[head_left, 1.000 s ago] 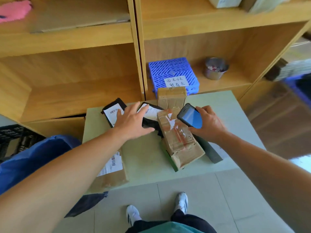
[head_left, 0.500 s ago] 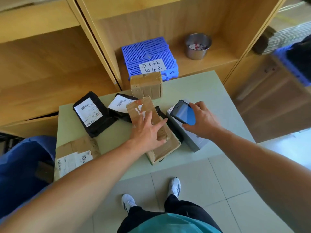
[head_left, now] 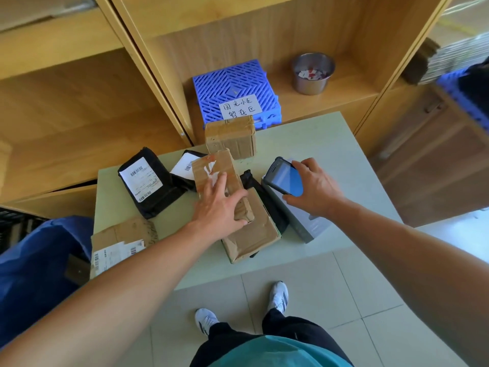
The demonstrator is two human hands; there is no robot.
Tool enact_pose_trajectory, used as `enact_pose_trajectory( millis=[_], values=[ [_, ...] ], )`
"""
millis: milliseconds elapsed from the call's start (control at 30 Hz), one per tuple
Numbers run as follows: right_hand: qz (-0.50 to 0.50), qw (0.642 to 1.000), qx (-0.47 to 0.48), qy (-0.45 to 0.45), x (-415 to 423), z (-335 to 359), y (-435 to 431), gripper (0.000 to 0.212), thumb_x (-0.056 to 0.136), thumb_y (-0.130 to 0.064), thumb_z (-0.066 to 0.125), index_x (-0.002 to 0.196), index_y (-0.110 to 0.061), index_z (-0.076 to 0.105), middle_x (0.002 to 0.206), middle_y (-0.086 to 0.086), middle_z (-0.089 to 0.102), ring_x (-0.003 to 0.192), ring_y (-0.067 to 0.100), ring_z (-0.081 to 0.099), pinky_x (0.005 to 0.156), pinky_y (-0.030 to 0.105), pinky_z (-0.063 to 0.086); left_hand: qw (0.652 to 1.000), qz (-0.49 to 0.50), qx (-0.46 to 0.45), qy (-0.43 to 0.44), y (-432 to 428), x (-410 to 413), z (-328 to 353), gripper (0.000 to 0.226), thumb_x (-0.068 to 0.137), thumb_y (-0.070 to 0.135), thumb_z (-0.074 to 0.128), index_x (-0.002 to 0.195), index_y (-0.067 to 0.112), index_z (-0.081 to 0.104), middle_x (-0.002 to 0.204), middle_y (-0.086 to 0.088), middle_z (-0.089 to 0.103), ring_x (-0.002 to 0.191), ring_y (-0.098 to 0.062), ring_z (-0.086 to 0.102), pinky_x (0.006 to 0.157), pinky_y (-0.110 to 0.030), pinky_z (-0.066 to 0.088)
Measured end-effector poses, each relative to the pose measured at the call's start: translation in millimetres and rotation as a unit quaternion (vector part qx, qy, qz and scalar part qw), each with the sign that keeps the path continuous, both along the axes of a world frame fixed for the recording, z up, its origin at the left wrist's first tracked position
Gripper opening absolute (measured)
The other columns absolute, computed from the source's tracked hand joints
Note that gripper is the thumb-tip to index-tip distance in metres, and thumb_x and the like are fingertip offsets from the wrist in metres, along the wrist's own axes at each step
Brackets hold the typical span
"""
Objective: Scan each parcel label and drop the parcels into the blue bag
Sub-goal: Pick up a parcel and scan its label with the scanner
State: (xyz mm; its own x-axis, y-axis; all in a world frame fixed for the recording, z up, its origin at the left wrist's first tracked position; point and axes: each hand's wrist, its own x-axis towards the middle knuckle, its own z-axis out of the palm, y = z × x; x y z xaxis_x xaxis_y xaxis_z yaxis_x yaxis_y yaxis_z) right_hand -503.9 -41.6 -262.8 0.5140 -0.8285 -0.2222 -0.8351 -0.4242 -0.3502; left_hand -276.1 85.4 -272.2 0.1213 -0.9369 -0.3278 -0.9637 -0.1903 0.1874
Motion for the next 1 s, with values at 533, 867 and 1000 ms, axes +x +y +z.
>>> enact_pose_trajectory(
  millis=[533,867,1000],
  values=[
    [0.066,0.996,-0.040,-0.048,101.7,34.6,30.6,0.090,0.074,-0.052,0.075,0.148,-0.019,0.037,0.133,0.004,0.044,0.114,0.026,0.053,0.085,0.040,0.051,0.989,0.111,-0.072,0.065,35.1,112.1,78.9,0.065,0.087,0.063,0.062,0.144,0.054,0.031,0.152,0.002,0.039,0.134,-0.027,0.044,0.099,-0.043,0.047],
    [0.085,0.994,-0.037,-0.051,131.0,29.2,59.9,0.092,0.072,-0.054,0.075,0.149,-0.020,0.037,0.134,0.001,0.043,0.113,0.025,0.055,0.087,0.040,0.053,0.971,0.202,0.014,0.130,74.4,147.8,56.7,0.064,0.105,0.032,0.047,0.146,0.067,0.013,0.115,-0.004,0.066,0.090,-0.030,0.068,0.071,-0.050,0.062],
    [0.082,0.995,-0.035,-0.042,127.8,24.2,66.4,0.093,0.072,-0.053,0.076,0.150,-0.020,0.036,0.132,0.001,0.043,0.111,0.025,0.054,0.087,0.040,0.053,0.990,0.114,0.043,0.065,97.3,144.0,27.6,0.085,0.097,0.000,0.042,0.148,0.064,0.018,0.143,0.002,0.045,0.100,-0.023,0.058,0.068,-0.033,0.052]
  ],
)
